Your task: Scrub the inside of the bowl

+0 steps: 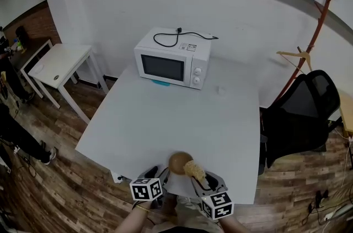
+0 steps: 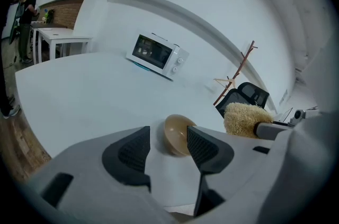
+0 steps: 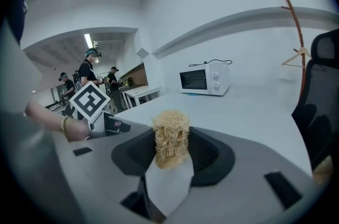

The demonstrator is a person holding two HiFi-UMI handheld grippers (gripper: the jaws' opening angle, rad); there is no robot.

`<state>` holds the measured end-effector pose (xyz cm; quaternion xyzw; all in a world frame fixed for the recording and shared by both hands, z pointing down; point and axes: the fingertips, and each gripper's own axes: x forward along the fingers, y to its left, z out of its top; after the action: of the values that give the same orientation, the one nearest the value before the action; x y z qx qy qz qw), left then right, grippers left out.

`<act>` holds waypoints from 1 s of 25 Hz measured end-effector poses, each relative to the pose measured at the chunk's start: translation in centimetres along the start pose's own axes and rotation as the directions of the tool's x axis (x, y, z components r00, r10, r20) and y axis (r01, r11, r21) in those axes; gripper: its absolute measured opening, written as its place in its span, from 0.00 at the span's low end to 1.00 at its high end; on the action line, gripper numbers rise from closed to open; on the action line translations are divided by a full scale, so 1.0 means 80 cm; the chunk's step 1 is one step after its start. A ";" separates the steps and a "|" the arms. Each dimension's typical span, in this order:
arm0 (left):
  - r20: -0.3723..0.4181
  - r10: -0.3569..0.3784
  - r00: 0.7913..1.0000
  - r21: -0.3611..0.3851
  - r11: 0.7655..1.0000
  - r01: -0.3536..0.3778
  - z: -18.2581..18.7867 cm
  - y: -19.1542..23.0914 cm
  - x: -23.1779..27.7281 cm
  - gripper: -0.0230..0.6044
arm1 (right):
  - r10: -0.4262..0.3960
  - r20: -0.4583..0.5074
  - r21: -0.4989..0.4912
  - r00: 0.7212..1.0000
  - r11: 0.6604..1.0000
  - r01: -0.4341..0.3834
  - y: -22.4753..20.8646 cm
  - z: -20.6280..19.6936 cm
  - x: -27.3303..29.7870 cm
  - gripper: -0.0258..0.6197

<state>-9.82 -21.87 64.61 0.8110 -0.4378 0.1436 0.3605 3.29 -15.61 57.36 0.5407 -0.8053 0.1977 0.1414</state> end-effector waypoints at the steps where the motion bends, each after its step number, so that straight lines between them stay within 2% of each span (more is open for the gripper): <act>1: 0.011 -0.006 1.000 -0.002 1.000 0.006 0.000 -0.001 -0.010 0.36 | -0.005 0.004 0.003 1.000 1.000 0.005 0.006 -0.002 -0.007 0.31; 9: 0.072 -0.076 0.995 0.049 0.996 0.072 -0.009 -0.030 -0.081 0.36 | -0.044 0.038 0.023 0.998 0.999 0.043 0.051 -0.019 -0.054 0.31; 16: 0.141 -0.116 0.983 0.101 0.990 0.102 -0.027 -0.058 -0.144 0.14 | -0.031 0.073 0.029 0.997 0.999 0.029 0.093 -0.028 -0.091 0.31; 25: 0.191 -0.111 0.975 0.129 0.988 0.088 -0.044 -0.069 -0.204 0.07 | -0.008 0.136 0.009 0.991 1.000 0.006 0.134 -0.022 -0.126 0.31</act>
<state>-14.44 -7.48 55.59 0.8624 -0.4209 0.0700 0.2726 -2.80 -2.97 52.65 0.5563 -0.8103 0.1635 0.0847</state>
